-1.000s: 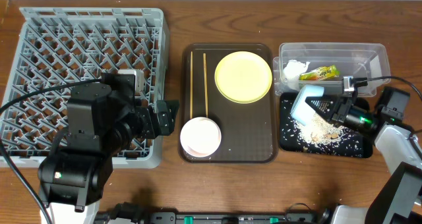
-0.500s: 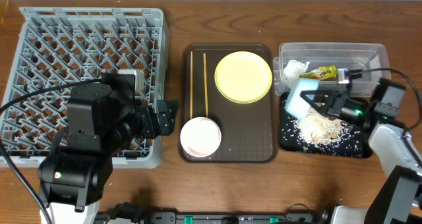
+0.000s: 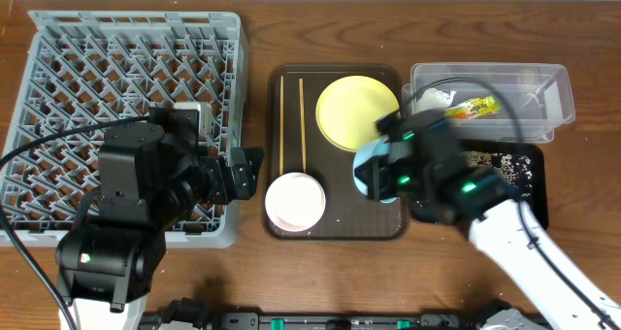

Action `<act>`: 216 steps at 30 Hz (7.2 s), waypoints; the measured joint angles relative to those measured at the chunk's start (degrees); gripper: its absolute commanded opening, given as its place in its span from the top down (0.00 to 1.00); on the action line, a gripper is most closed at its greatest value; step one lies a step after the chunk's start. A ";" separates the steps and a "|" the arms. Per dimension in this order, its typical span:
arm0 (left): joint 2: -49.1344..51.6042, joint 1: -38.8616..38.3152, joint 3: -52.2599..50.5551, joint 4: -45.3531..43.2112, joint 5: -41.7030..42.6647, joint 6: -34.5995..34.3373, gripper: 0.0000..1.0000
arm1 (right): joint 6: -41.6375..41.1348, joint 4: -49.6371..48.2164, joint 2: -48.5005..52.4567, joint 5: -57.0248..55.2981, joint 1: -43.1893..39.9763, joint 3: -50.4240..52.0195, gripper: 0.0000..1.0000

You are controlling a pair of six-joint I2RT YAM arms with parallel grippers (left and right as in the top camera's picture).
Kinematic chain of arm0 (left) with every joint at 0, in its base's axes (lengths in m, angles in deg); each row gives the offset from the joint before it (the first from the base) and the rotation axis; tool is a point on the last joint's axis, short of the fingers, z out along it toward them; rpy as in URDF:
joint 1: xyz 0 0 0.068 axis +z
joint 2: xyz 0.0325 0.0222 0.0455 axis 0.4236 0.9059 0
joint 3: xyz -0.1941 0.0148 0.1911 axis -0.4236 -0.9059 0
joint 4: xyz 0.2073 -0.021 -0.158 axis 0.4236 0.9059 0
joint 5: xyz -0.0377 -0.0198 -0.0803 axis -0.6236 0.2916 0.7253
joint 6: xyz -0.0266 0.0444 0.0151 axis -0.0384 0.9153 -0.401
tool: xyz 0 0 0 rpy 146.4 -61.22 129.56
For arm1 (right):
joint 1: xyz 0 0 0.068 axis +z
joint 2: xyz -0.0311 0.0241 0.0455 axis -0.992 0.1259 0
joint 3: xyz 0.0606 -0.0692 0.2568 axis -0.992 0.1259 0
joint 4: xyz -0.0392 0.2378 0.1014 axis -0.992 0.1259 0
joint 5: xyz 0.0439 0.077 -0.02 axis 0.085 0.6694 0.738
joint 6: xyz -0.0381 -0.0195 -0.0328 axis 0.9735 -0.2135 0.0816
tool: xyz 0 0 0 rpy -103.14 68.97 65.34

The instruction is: Sort waste into correct bins and load items into the dishwasher

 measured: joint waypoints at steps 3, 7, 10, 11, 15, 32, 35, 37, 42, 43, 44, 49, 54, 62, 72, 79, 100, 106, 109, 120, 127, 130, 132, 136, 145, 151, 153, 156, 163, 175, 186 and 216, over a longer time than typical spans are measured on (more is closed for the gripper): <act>0.00 0.00 0.00 0.00 0.00 0.00 0.00 | 0.02 0.83 1.60 -13.11 6.69 -0.13 0.99; 0.00 0.00 0.00 0.00 0.00 0.00 0.00 | 0.13 0.79 8.04 -20.81 9.29 -0.20 0.99; 0.00 0.00 0.00 0.00 0.02 0.00 0.00 | 1.14 0.22 12.24 -21.44 9.33 -0.20 0.99; 0.00 0.00 0.00 0.00 0.00 0.00 0.01 | 1.57 0.11 13.66 -20.98 9.33 -0.20 0.99; 0.00 0.00 0.00 0.00 0.00 0.00 0.01 | 2.29 0.35 15.37 -20.00 9.33 -0.20 0.57; 0.00 0.00 0.00 0.00 0.00 0.00 0.00 | 9.99 13.84 14.21 -8.22 9.94 -17.84 0.55; 0.00 0.00 0.00 0.00 0.00 0.00 0.01 | 10.01 14.03 15.32 -6.88 11.06 -17.84 0.53; 0.00 0.00 0.00 0.00 0.00 0.00 0.00 | 9.99 13.79 17.03 -6.32 12.24 -17.84 0.55; 0.00 0.00 0.00 0.48 0.00 0.00 0.01 | 8.57 12.00 24.52 -6.36 15.34 -17.84 0.75; 0.00 0.00 0.02 1.16 0.02 0.00 0.00 | 7.91 12.02 26.03 -6.69 15.74 -17.81 0.80; 0.00 0.00 0.02 2.01 0.02 -0.02 0.00 | 7.23 11.87 27.32 -6.95 15.93 -17.77 0.87; 0.00 0.00 0.02 2.49 0.02 -0.17 0.01 | 5.97 10.73 29.99 -8.46 15.89 -17.55 0.99; 0.00 0.00 0.02 1.77 0.04 -0.85 0.01 | 5.92 10.60 29.64 -8.81 15.23 -17.59 0.99; 0.00 0.42 0.02 -0.46 1.64 -4.37 0.01 | 7.56 11.74 20.76 -5.49 8.13 -17.59 0.99; 5.55 7.63 0.04 -14.88 36.70 -5.99 0.08 | 19.63 -0.39 3.52 33.70 -12.20 -18.40 0.99; 11.26 6.99 0.04 -17.64 59.80 -5.99 0.08 | 20.26 -10.01 3.21 51.08 -12.61 -18.43 0.99; 12.13 2.25 0.04 -17.99 65.48 -6.88 0.48 | 17.05 -13.60 3.39 50.10 -8.13 -18.43 0.96; 12.11 2.23 0.04 -18.03 61.99 -6.84 0.54 | 16.50 -12.92 3.43 47.76 -7.98 -18.43 0.49; 11.93 2.25 0.04 -17.73 58.05 -6.82 0.54 | 16.70 -12.85 3.43 47.25 -8.48 -18.43 0.43; 1.51 10.05 0.11 0.35 18.49 -7.08 0.54 | 16.22 4.57 3.45 41.53 -19.39 -18.51 0.38; -1.51 15.39 0.17 9.97 -19.87 -12.70 0.54 | 17.40 18.43 3.87 17.16 -13.66 -18.51 0.36; 0.98 18.47 0.17 10.97 -27.87 -15.89 0.54 | 17.46 18.99 4.50 11.69 -9.86 -18.51 0.35; 3.54 20.41 0.17 10.97 -31.34 -17.55 0.54 | 17.53 18.88 4.79 9.66 -7.69 -18.51 0.35; 10.29 24.57 0.17 10.84 -35.67 -19.37 0.54 | 17.59 18.64 5.16 7.52 -4.33 -18.51 0.35; 22.12 31.87 0.17 9.44 -35.74 -21.88 0.45 | 17.59 18.78 5.42 5.27 -1.60 -18.51 0.35; 26.32 36.65 0.17 9.16 -31.08 -22.40 0.25 | 17.59 19.71 5.42 4.94 -1.55 -18.51 0.35; 26.71 38.73 0.17 8.26 -28.79 -22.16 0.24 | 17.59 20.37 5.42 4.85 -1.55 -18.51 0.35; 26.58 41.51 0.20 7.52 -24.94 -21.66 0.10 | 17.62 21.22 5.42 4.83 -1.55 -18.51 0.35; 25.42 44.19 4.72 11.52 -16.72 -18.97 0.10 | 17.62 21.38 5.42 4.63 -1.55 -18.51 0.34; 13.05 29.49 8.09 13.66 -3.69 -5.75 0.12 | 17.33 12.70 5.46 1.20 -1.55 -18.51 0.40; 5.81 3.45 8.11 18.14 -5.73 5.09 0.02 | 11.65 10.19 14.36 -7.37 -1.55 -18.51 0.43; 6.36 1.70 8.11 18.14 -6.95 5.38 0.02 | 21.27 16.83 7.15 21.44 -9.84 -18.47 0.01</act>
